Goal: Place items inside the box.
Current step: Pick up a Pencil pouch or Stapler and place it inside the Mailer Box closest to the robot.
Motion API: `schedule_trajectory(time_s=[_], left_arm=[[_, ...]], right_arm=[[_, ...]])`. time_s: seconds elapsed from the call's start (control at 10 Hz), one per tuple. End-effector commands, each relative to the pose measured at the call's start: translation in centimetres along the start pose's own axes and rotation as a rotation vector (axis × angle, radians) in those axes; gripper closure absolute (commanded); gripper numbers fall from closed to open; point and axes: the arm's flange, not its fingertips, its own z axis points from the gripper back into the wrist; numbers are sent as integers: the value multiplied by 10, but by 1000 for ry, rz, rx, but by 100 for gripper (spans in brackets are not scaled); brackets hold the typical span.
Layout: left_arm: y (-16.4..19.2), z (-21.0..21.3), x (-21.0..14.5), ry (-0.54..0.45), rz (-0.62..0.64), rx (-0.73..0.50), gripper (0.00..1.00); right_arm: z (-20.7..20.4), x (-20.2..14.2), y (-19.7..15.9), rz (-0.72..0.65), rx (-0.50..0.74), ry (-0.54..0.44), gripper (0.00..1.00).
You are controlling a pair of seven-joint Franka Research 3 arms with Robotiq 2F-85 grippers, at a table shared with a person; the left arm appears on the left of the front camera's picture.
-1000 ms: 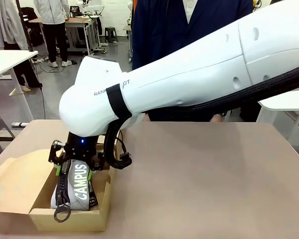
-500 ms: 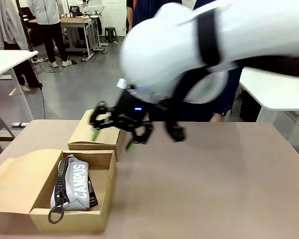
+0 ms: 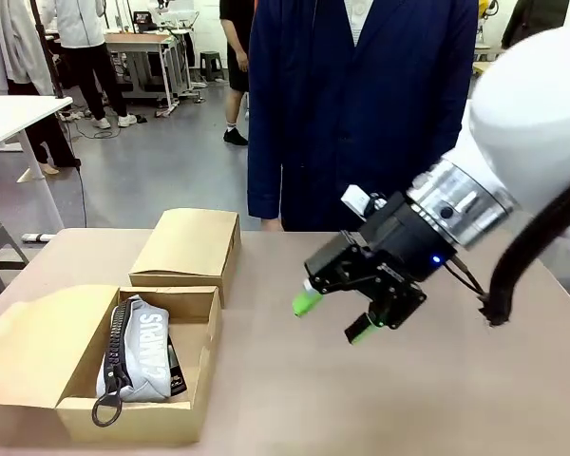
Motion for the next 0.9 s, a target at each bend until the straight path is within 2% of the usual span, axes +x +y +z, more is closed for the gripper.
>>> schedule_trajectory(time_s=[0.0, 0.1, 0.2, 0.3, 0.5, 0.6, 0.7, 0.8], left_arm=[[-1, -1, -1, 9, -20, -7, 0], [-1, -1, -1, 9, -20, -7, 0], [-1, -1, -1, 9, -20, -7, 0], [-1, -1, -1, 9, -20, -7, 0], [-1, -1, -1, 9, -20, -7, 0], [-1, -1, -1, 9, -20, -7, 0], [-1, -1, -1, 9, -20, -7, 0], [-1, -1, -1, 9, -20, -7, 0]], right_arm=[[1, -4, -15, -23, 4, 0, 0], [-9, 8, -5, 76, -5, 94, 0], [21, 8, -22, 57, 83, 32, 0], [68, -4, -53, 50, 208, -32, 0], [151, -55, -139, -44, 465, -244, 0], [168, -81, -177, -116, 556, -324, 0], [177, -107, -210, -158, 607, -412, 0], [179, -132, -234, -232, 624, -461, 0]])
